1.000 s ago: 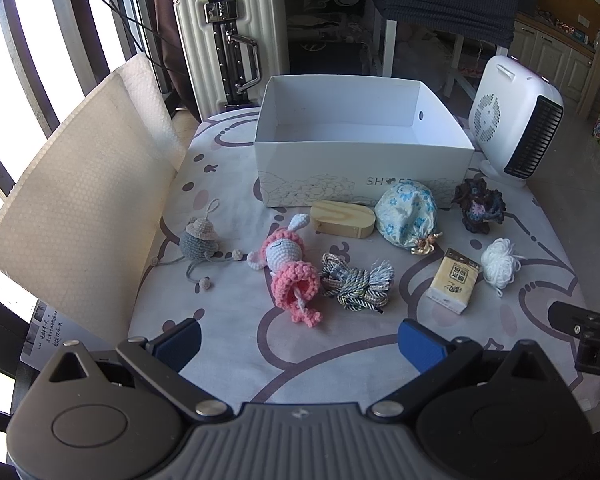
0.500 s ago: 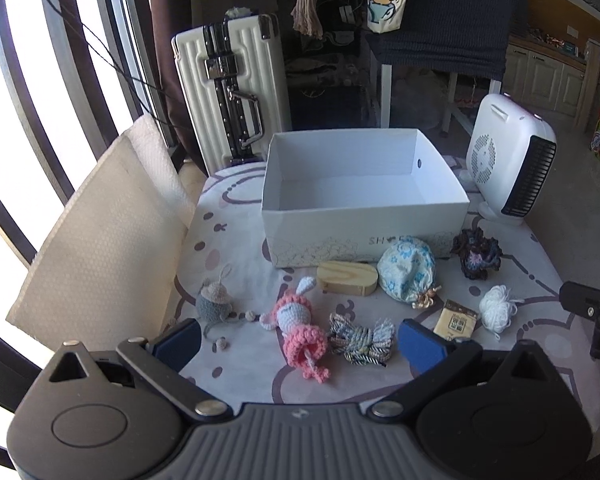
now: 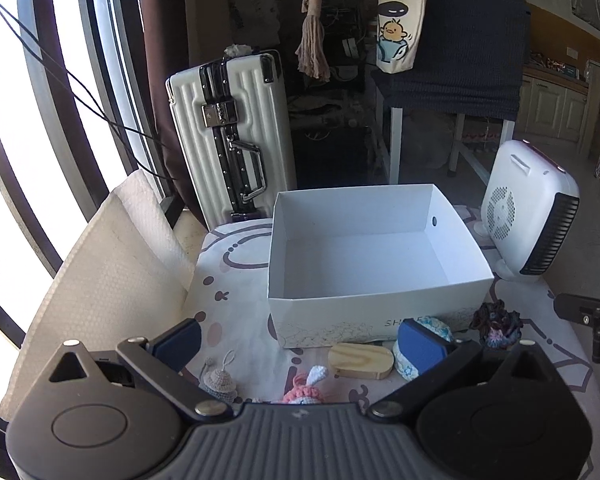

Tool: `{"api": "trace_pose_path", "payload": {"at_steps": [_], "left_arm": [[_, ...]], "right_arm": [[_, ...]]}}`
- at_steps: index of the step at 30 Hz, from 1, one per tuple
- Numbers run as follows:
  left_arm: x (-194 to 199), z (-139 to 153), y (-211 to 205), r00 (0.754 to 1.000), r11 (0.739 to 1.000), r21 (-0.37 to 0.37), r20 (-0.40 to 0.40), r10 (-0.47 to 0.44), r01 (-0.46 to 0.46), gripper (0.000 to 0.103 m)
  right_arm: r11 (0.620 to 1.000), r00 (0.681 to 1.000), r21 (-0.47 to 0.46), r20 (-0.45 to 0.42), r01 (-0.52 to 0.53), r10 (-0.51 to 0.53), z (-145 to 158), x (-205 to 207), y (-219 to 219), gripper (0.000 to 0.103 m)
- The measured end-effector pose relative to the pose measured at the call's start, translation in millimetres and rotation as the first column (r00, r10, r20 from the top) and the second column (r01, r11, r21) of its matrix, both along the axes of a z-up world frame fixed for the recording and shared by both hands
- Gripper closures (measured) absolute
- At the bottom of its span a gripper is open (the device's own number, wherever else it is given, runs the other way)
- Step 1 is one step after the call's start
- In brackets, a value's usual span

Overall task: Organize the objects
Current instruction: 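Grasp the pink crocheted bunny with the left tool while the right tool grasps the yellow tissue pack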

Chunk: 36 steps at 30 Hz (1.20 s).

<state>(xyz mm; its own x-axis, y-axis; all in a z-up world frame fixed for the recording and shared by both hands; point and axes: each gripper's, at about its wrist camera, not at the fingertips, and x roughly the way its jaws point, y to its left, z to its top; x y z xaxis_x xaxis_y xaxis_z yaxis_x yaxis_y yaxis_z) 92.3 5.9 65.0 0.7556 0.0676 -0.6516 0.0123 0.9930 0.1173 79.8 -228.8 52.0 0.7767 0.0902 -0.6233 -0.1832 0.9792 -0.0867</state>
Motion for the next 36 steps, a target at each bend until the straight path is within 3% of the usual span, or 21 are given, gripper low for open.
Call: {"api": "trace_pose_path", "payload": {"at_steps": [3, 5, 8, 12, 16, 19, 21, 23, 29, 32, 36], "left_arm": [[11.9, -14.3, 6.6, 1.000, 1.000, -0.001, 0.028, 0.001, -0.001, 0.000], [20.2, -25.5, 10.6, 1.000, 1.000, -0.007, 0.007, 0.013, -0.013, 0.000], [35.4, -45.8, 21.0, 0.996, 0.996, -0.082, -0.087, 0.032, -0.039, 0.000], [54.9, -73.7, 32.0, 0.972, 0.984, -0.160, -0.233, 0.044, -0.083, 0.000], [70.5, -101.4, 43.4, 0.929, 0.969, -0.202, -0.366, 0.060, -0.142, 0.000], [81.5, -120.3, 51.8, 0.887, 0.944, -0.256, -0.456, 0.070, -0.206, 0.000], [86.4, -131.9, 56.1, 0.859, 0.933, -0.255, -0.504, 0.095, -0.253, 0.003], [90.4, -142.2, 60.2, 0.836, 0.928, -0.248, -0.539, 0.108, -0.280, 0.015], [100.3, -167.8, 75.7, 0.778, 0.865, -0.323, -0.617, 0.115, -0.384, 0.027], [103.0, -180.7, 79.2, 0.753, 0.826, -0.366, -0.650, 0.103, -0.429, 0.038], [105.5, -192.8, 78.0, 0.730, 0.807, -0.373, -0.676, 0.103, -0.459, 0.045]], "right_arm": [[0.999, 0.998, -0.015, -0.026, -0.052, 0.052, -21.1, 20.0, -3.9, 0.000], [0.996, 0.995, -0.028, -0.041, -0.089, 0.088, -36.8, 31.7, -6.1, 0.000], [0.985, 0.985, -0.042, -0.062, -0.166, 0.164, -59.8, 44.3, -6.8, 0.000], [0.957, 0.952, -0.053, -0.129, -0.287, 0.278, -90.1, 55.0, -4.6, 0.000], [0.931, 0.915, -0.058, -0.214, -0.360, 0.341, -119.3, 60.0, -0.4, 0.000], [0.899, 0.869, -0.048, -0.280, -0.436, 0.407, -139.4, 59.7, 5.2, 0.000], [0.883, 0.845, -0.056, -0.324, -0.466, 0.425, -151.0, 59.8, 9.6, 0.000], [0.870, 0.818, -0.040, -0.365, -0.492, 0.445, -159.4, 60.1, 13.7, 0.000], [0.803, 0.729, -0.015, -0.430, -0.596, 0.533, -177.4, 59.0, 27.3, 0.006], [0.781, 0.706, -0.032, -0.450, -0.624, 0.546, -184.9, 60.3, 31.8, 0.010], [0.760, 0.678, -0.055, -0.498, -0.647, 0.541, -194.7, 66.5, 33.2, 0.016]]}}
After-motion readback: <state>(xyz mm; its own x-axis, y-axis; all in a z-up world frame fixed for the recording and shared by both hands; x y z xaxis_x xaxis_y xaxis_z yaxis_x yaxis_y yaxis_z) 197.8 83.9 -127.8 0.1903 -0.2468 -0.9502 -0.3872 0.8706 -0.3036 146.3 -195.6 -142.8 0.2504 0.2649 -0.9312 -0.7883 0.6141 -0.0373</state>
